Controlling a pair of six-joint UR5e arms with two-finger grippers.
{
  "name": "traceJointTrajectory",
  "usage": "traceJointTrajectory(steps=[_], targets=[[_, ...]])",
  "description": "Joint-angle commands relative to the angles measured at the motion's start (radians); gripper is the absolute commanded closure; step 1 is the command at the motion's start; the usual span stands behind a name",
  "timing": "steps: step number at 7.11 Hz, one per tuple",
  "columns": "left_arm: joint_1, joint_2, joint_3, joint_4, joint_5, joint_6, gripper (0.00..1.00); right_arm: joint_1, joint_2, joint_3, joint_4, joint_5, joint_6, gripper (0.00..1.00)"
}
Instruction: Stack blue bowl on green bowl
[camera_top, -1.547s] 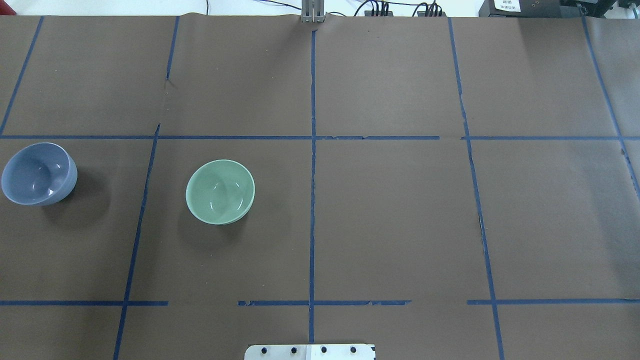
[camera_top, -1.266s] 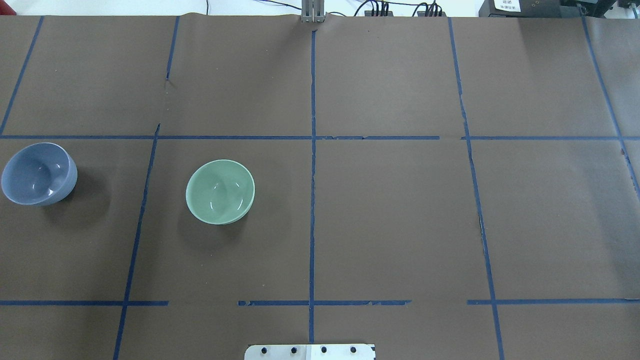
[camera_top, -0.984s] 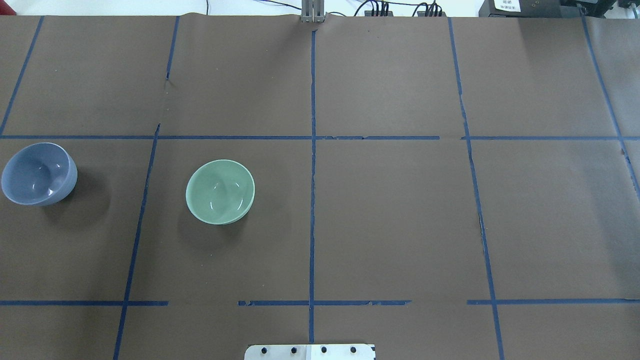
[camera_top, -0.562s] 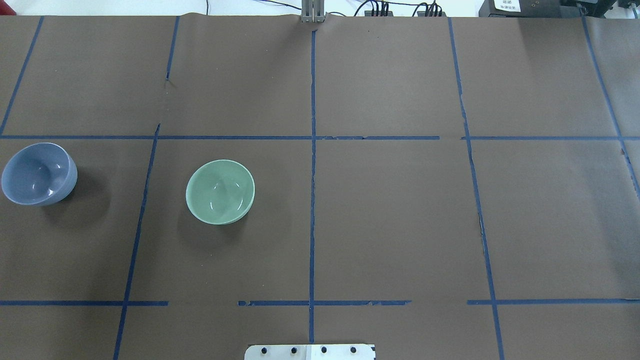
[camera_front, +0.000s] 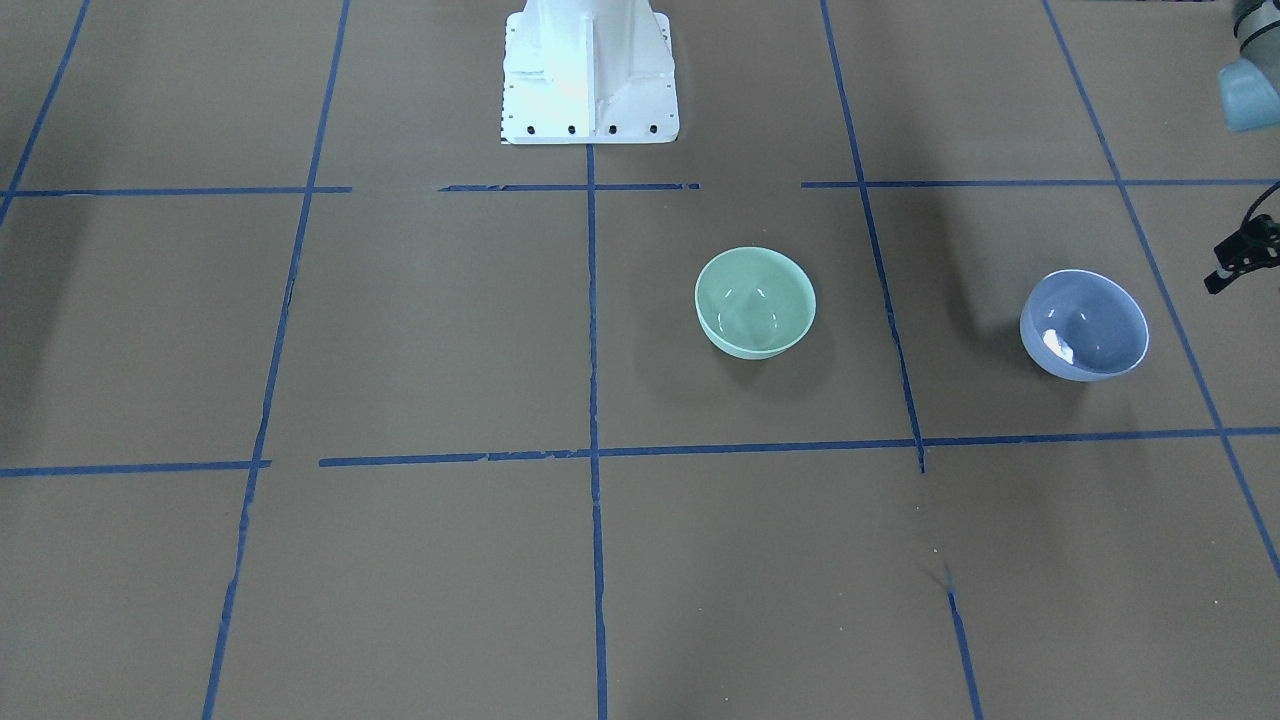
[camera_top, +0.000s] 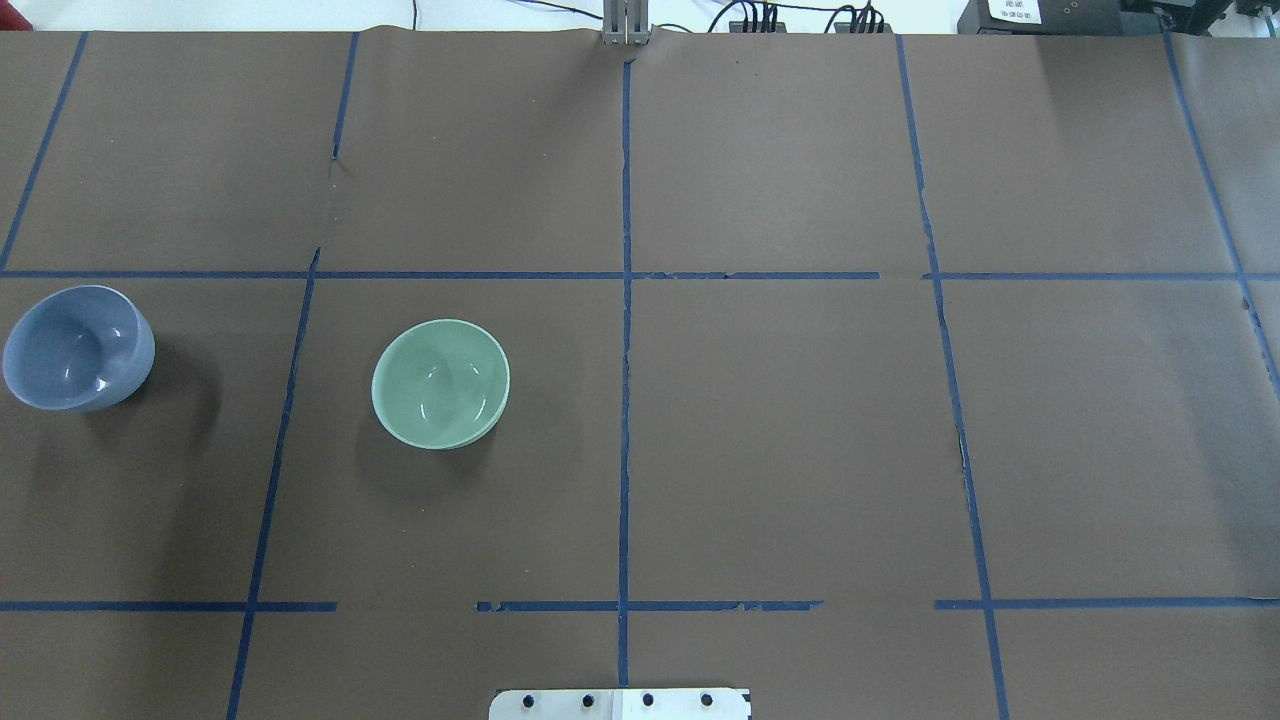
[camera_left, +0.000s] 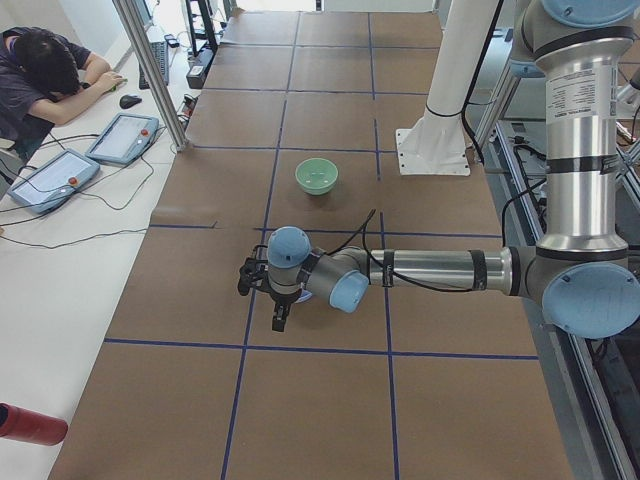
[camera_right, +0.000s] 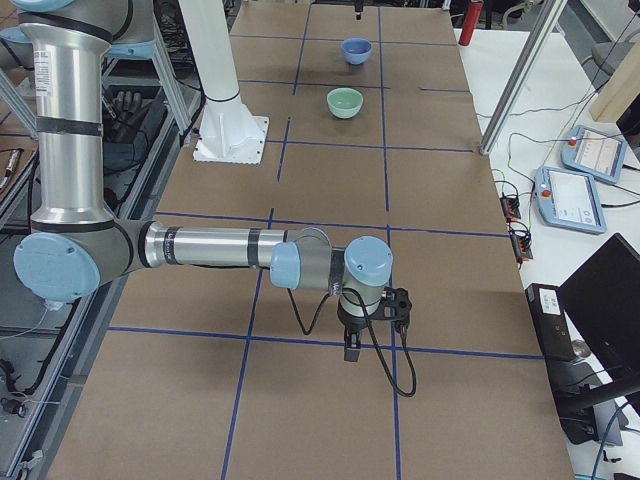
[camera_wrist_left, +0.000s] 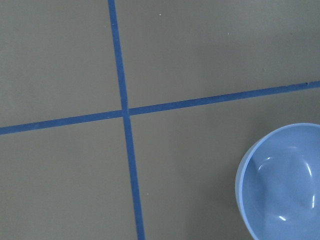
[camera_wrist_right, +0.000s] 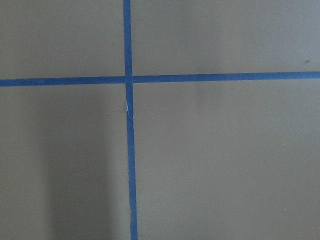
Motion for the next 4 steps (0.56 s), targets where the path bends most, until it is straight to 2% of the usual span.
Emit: traceJointTrajectory(steps=[1,2,3,4], targets=[[0.124,-0.001,0.049,-0.155,0.088,-0.213,0.0,0.0,0.0,0.0,0.0,0.0,-0.001,0.0],[0.153,-0.019,0.049,-0.155,0.09,-0.258,0.0,0.001,0.001,0.0,0.0,0.0,0.001,0.0],[0.164,-0.021,0.049,-0.157,0.091,-0.264,0.14,0.0,0.0,0.0,0.0,0.0,0.001,0.0],[0.165,-0.021,0.048,-0.155,0.085,-0.273,0.66,0.0,0.0,0.0,0.0,0.0,0.001,0.0]])
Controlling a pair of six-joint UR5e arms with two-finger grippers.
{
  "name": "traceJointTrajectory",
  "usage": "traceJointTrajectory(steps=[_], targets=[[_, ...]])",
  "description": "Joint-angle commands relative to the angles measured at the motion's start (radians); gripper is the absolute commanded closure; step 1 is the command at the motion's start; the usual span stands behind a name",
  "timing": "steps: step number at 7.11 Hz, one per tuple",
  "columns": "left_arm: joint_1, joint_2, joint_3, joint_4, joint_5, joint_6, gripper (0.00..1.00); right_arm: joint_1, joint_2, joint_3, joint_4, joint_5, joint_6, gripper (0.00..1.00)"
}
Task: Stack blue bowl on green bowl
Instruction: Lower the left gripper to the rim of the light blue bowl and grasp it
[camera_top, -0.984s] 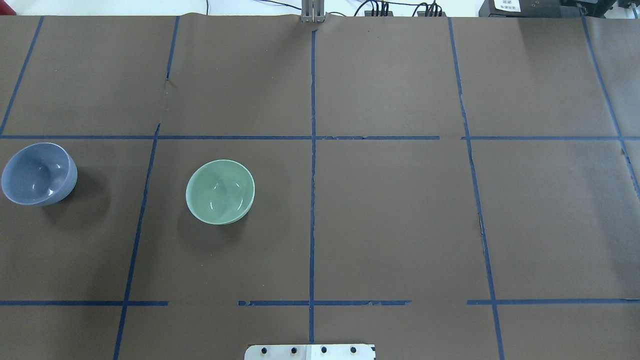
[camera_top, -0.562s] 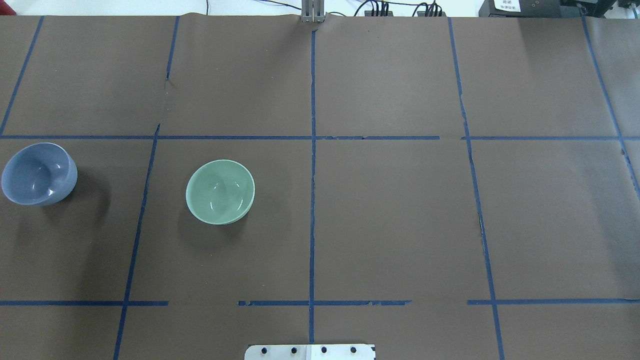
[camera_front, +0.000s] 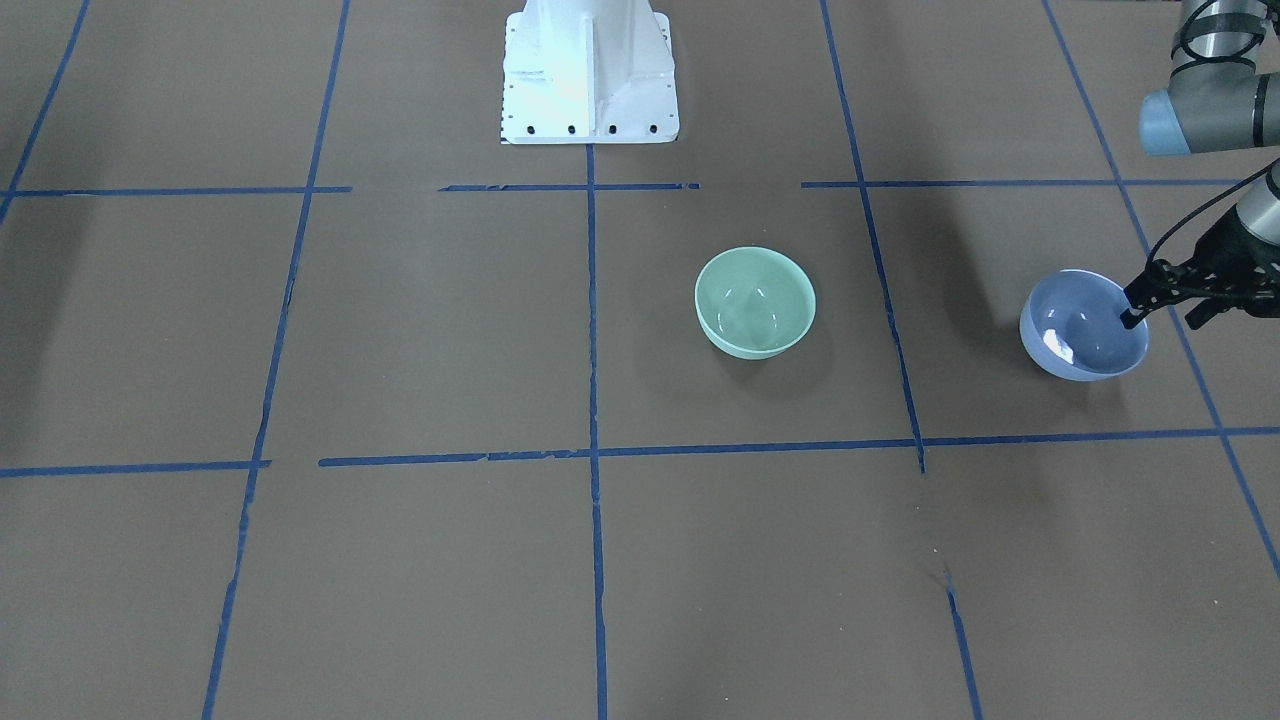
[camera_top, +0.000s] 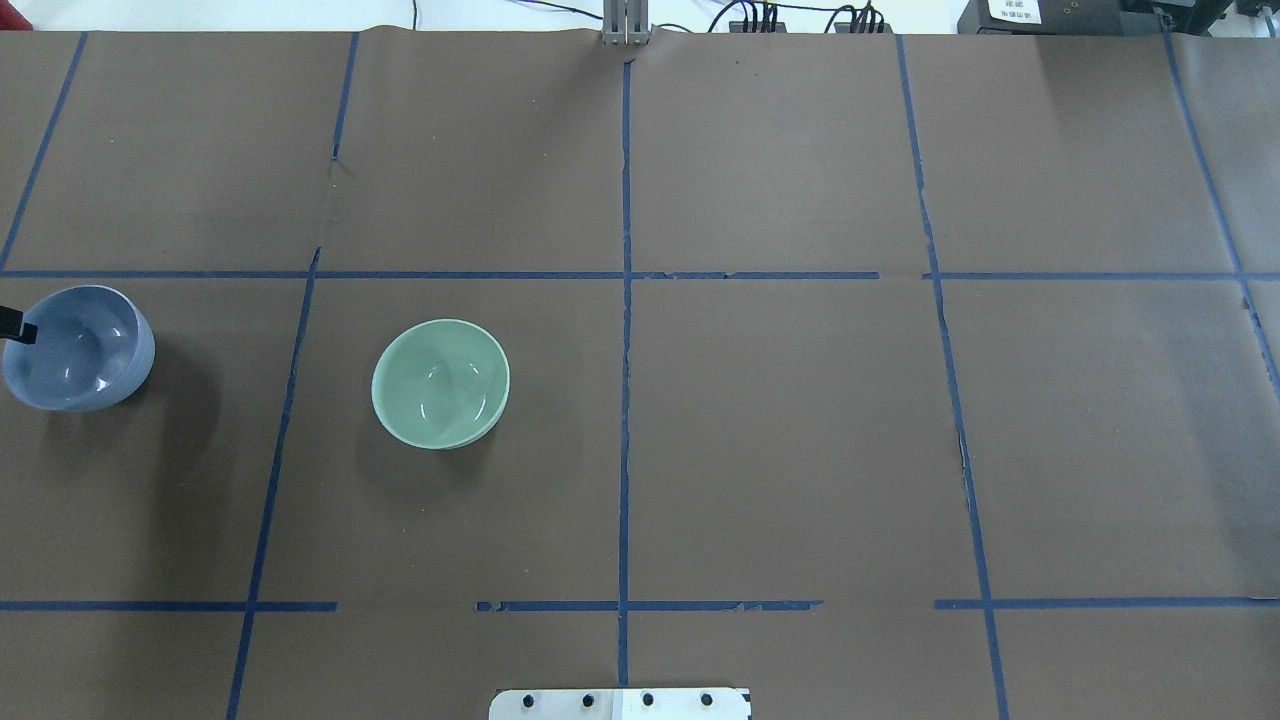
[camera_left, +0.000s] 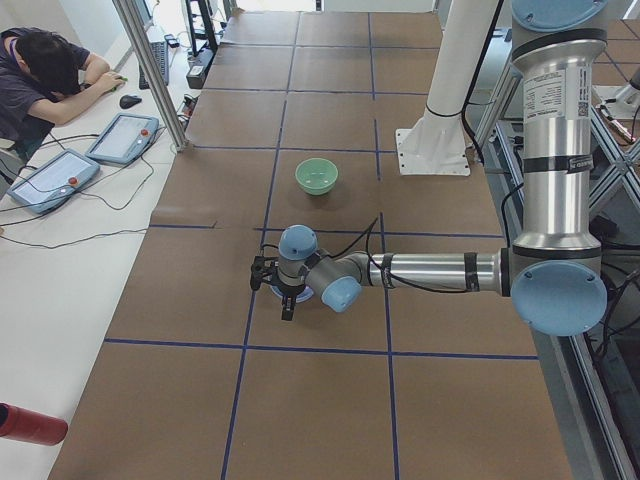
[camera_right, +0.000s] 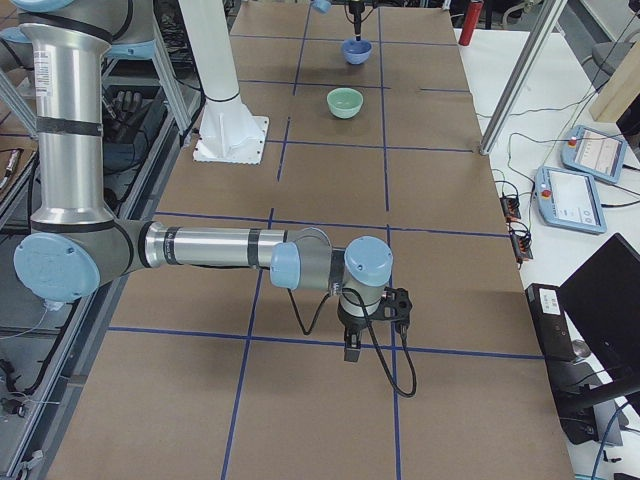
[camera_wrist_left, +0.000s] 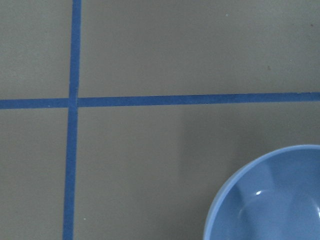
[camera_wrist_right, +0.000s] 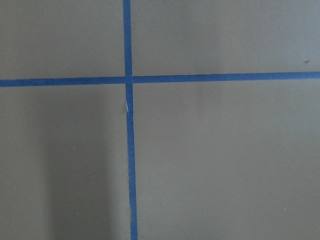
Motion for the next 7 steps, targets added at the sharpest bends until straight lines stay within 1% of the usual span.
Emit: traceJointTrajectory(steps=[1,4,5,6,7], targets=[[0.01,0.0,-0.002,0.001,-0.01,-0.017,1.0,0.001,0.0,0.0,0.0,0.0,0.0,0.0],[0.007,0.007,-0.015,0.004,-0.01,-0.017,1.0,-0.001,0.0,0.0,0.0,0.0,0.0,0.0],[0.004,0.011,-0.055,0.014,-0.01,-0.015,1.0,0.001,0.0,0.0,0.0,0.0,0.0,0.0],[0.001,0.014,-0.125,0.075,-0.01,-0.017,1.0,0.001,0.0,0.0,0.0,0.0,0.0,0.0],[0.001,0.007,-0.246,0.222,-0.01,-0.02,1.0,-0.001,0.0,0.0,0.0,0.0,-0.001,0.0]])
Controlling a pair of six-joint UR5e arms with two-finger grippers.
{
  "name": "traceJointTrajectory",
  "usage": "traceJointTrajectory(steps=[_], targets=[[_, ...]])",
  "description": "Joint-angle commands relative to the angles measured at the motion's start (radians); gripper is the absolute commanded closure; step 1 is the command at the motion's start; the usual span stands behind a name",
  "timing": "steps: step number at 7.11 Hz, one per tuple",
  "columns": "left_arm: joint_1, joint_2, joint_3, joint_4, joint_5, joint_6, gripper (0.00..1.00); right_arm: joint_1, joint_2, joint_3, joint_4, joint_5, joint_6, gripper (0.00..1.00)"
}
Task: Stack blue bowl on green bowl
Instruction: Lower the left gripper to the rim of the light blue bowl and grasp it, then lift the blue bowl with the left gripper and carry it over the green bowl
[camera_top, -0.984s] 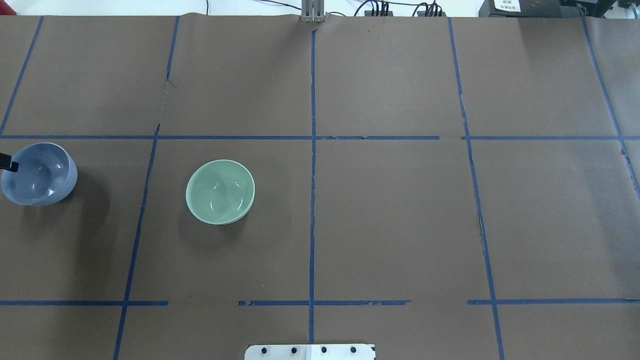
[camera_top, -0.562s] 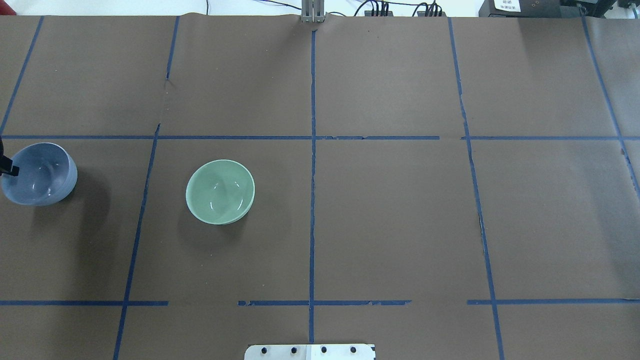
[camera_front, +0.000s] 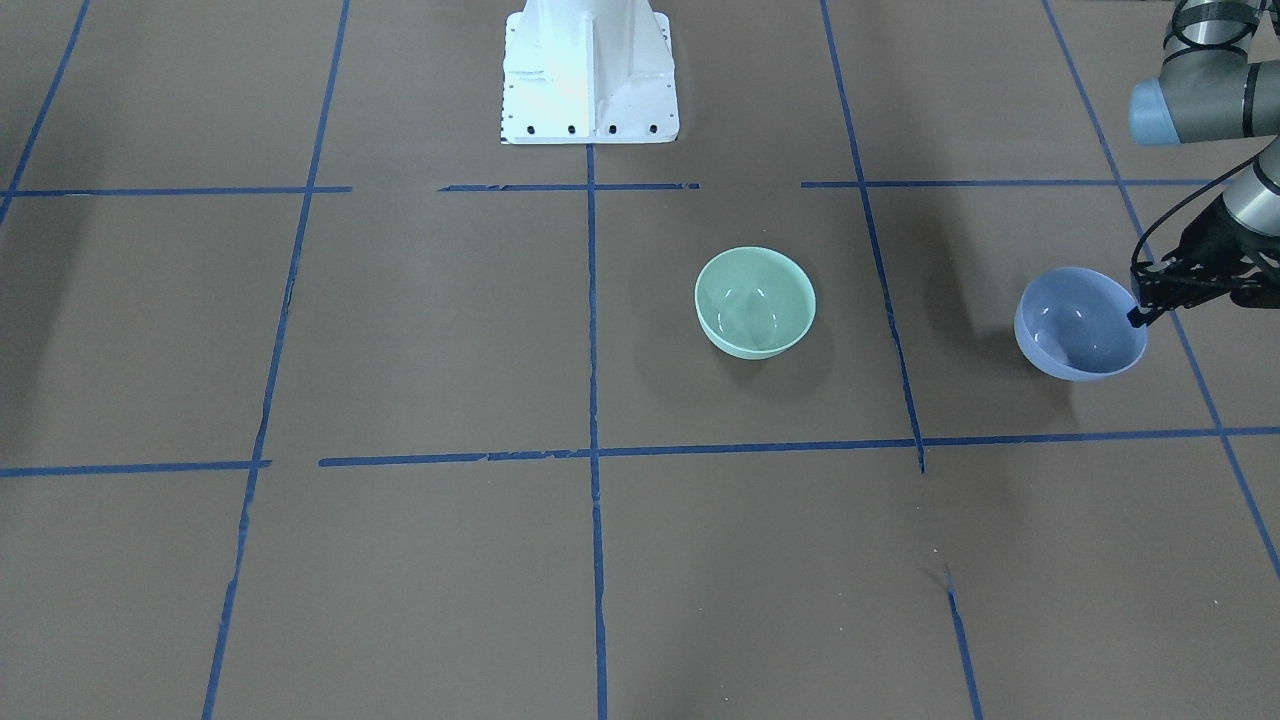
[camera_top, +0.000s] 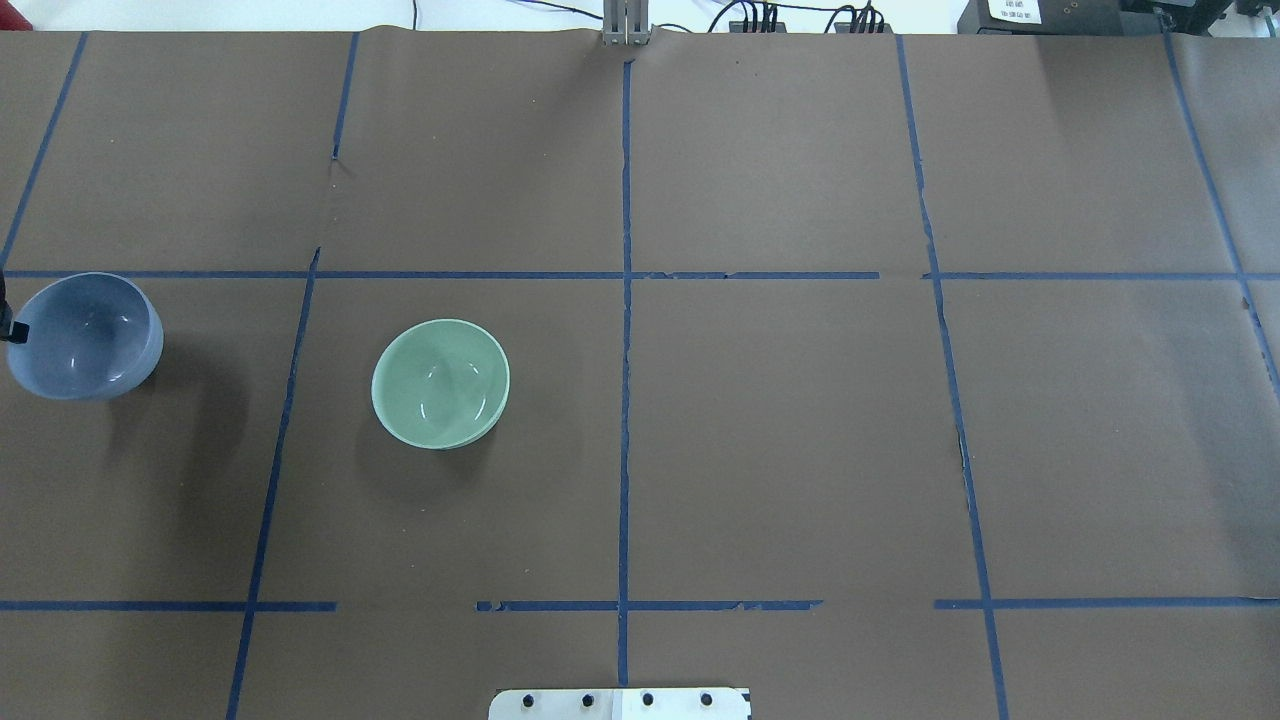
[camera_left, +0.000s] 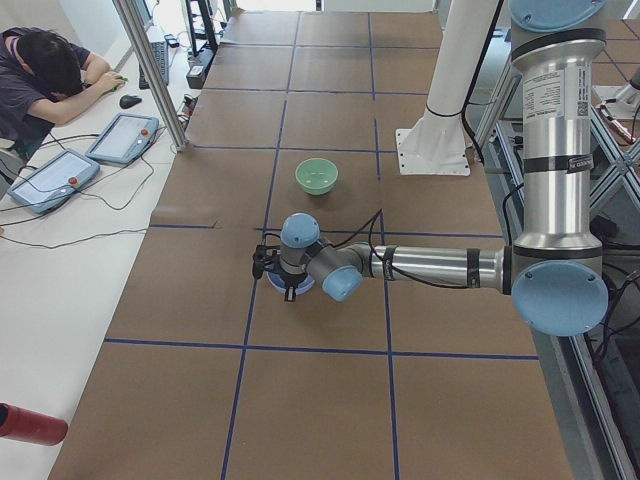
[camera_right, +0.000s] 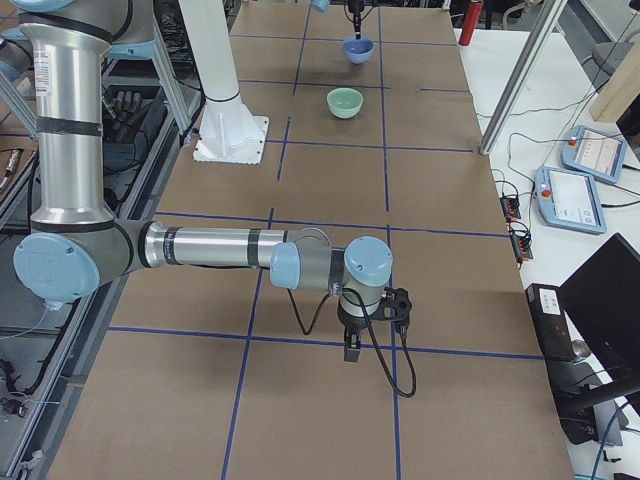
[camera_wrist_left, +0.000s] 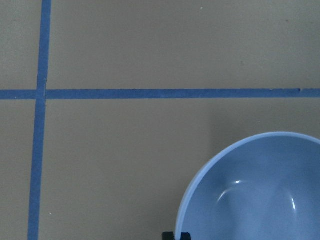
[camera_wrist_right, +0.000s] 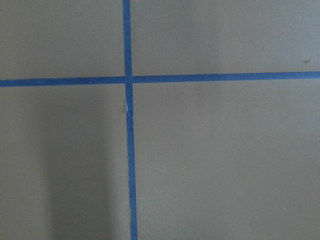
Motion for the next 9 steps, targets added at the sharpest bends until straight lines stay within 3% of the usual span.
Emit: traceJointTrajectory(steps=[1,3,4,6,7,9], targets=[[-0.001,-0.016,-0.271,0.305,0.002,-0.068,1.0,0.0,0.0,0.0,0.0,0.0,0.0,0.0],[0.065,-0.088,-0.389,0.37,0.006,-0.355,1.0,0.0,0.0,0.0,0.0,0.0,-0.001,0.0],[0.148,-0.149,-0.395,0.372,0.015,-0.491,1.0,-0.001,0.0,0.0,0.0,0.0,0.0,0.0],[0.347,-0.286,-0.386,0.397,0.121,-0.753,1.0,-0.001,0.0,0.0,0.0,0.0,-0.001,0.0],[0.429,-0.35,-0.38,0.46,0.185,-0.818,1.0,-0.001,0.0,0.0,0.0,0.0,-0.001,0.0],[0.497,-0.381,-0.324,0.473,0.218,-0.863,1.0,-0.001,0.0,0.0,0.0,0.0,-0.001,0.0]])
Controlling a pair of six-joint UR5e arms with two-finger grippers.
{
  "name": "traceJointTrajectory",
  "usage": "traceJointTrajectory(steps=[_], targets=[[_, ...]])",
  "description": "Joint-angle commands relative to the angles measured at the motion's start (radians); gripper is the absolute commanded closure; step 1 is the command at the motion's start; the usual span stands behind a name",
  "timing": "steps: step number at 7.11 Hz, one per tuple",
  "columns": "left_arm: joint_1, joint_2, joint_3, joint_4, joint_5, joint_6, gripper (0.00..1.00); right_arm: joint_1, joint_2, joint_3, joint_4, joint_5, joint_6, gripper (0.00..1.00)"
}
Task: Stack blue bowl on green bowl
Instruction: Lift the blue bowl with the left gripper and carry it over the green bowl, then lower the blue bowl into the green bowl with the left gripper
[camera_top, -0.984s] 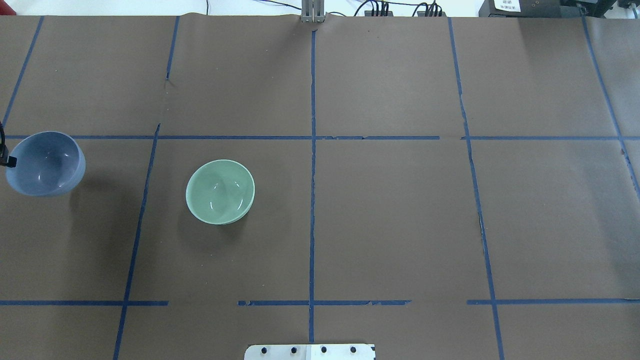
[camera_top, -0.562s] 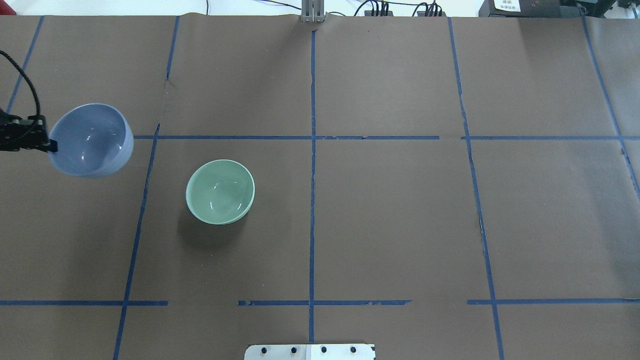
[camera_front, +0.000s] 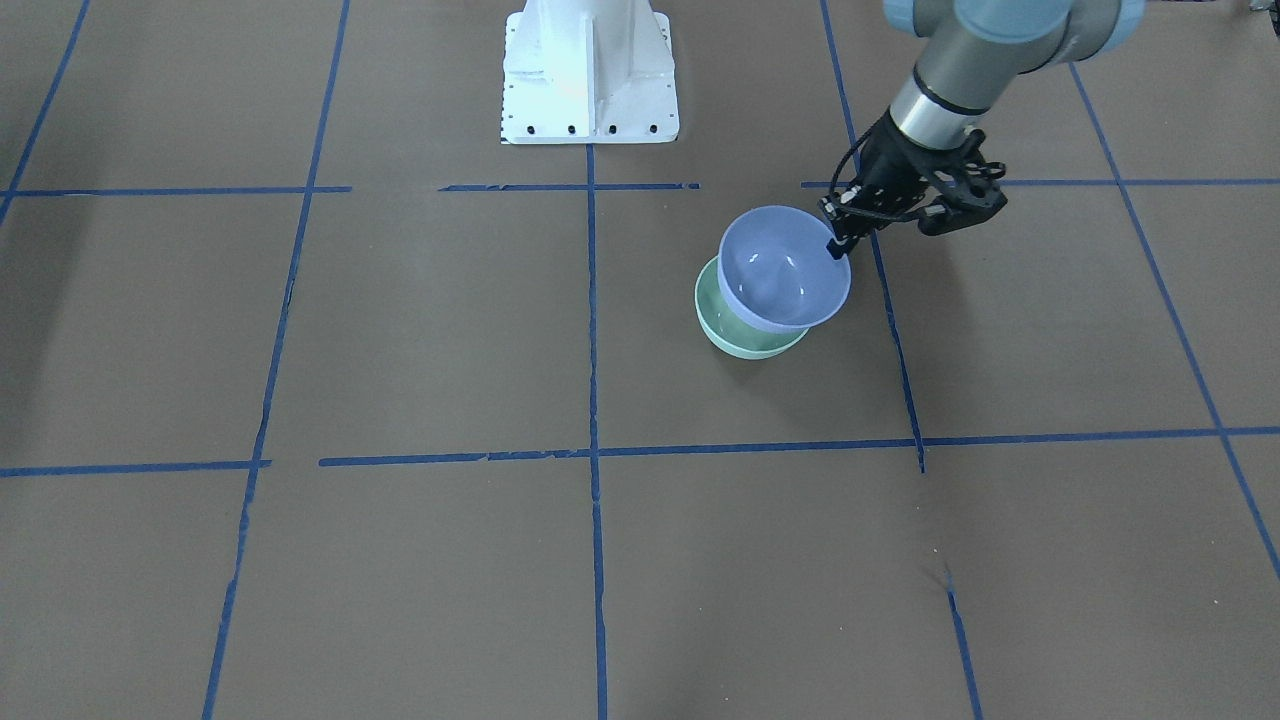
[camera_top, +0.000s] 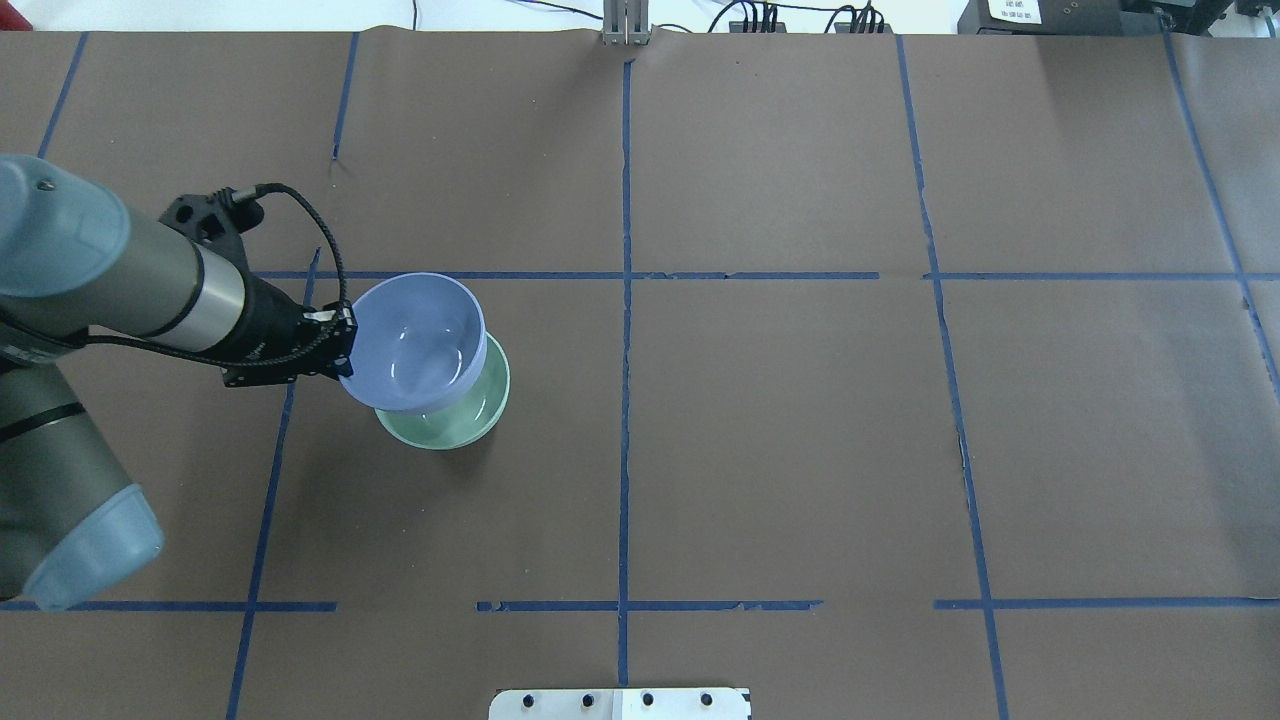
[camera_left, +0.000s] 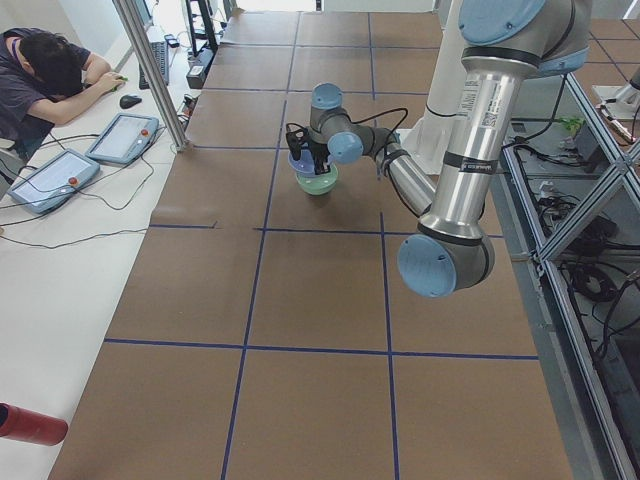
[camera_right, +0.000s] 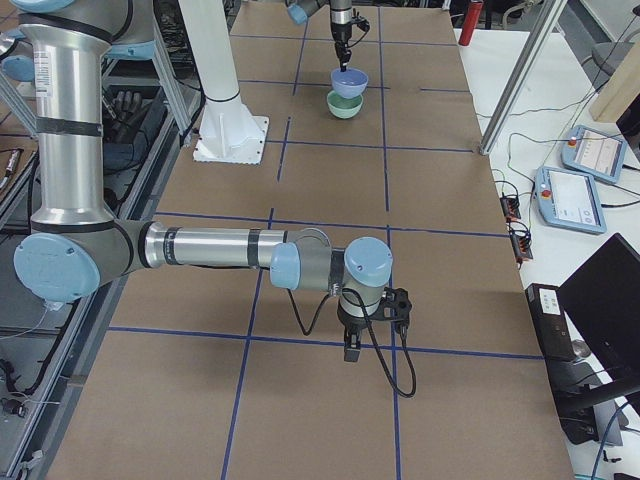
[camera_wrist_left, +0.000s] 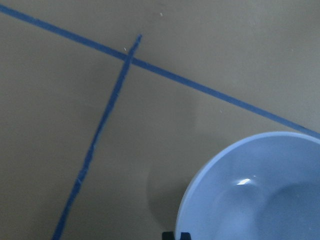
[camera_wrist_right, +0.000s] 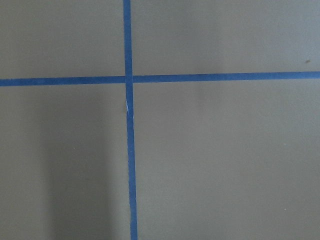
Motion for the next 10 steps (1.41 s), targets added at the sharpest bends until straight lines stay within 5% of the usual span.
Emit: traceJointTrajectory(steps=[1,9,10], targets=[[0.054,-0.022,0.03,0.01,0.042,-0.034,1.0,0.0,0.0,0.0,0.0,0.0,-0.001,0.0],[0.068,-0.025,0.092,0.0,0.04,-0.031,1.0,0.0,0.0,0.0,0.0,0.0,-0.001,0.0],[0.068,-0.026,0.09,0.0,0.042,-0.03,0.59,0.0,0.0,0.0,0.0,0.0,0.001,0.0]])
